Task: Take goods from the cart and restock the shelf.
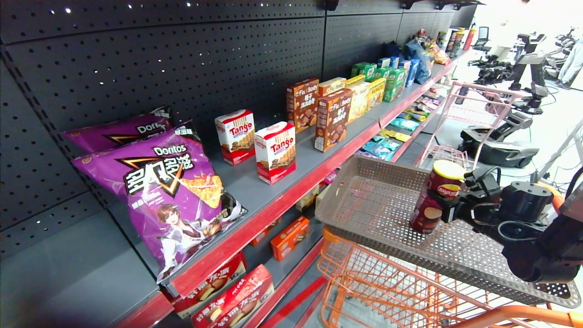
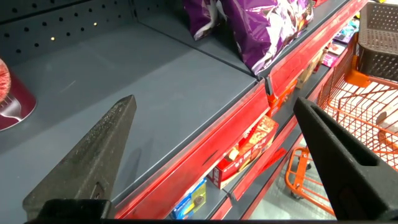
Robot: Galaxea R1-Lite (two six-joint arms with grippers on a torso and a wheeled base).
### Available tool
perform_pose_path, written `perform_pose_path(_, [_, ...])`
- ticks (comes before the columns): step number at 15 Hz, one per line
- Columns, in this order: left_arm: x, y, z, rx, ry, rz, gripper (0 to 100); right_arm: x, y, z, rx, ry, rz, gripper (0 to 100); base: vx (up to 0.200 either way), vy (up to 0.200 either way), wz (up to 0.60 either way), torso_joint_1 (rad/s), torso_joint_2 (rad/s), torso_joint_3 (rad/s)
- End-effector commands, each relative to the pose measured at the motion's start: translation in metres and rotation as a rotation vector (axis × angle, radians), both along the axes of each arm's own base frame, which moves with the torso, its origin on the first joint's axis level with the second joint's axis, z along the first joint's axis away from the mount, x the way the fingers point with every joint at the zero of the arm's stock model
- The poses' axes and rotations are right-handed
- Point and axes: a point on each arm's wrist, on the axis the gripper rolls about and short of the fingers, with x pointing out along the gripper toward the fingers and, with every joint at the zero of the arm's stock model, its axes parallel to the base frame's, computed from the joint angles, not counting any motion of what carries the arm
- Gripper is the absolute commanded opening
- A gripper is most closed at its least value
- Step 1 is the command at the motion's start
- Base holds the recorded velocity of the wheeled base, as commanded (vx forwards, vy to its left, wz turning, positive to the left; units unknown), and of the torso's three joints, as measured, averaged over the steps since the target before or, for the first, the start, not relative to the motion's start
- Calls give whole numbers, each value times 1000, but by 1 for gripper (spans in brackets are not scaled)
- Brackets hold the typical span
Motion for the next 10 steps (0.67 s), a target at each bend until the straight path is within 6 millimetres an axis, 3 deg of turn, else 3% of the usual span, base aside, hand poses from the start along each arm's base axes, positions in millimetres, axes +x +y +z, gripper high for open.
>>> perform_pose_path(1, [0, 0, 0, 0, -1, 0, 100, -12, -1, 21, -2, -22, -8, 0, 0, 0, 0, 0, 0, 0])
perform_pose_path(4, [0, 0, 0, 0, -1, 0, 100, -30, -6, 52, -5, -64, -85, 0, 0, 0, 0, 0, 0, 0])
perform_pose_path(7, [0, 0, 0, 0, -1, 0, 100, -42, -6, 65, 1, -63, -108, 0, 0, 0, 0, 0, 0, 0])
perform_pose_path(10, [0, 0, 0, 0, -1, 0, 100, -100, 4, 103, 41, -40, -168, 0, 0, 0, 0, 0, 0, 0])
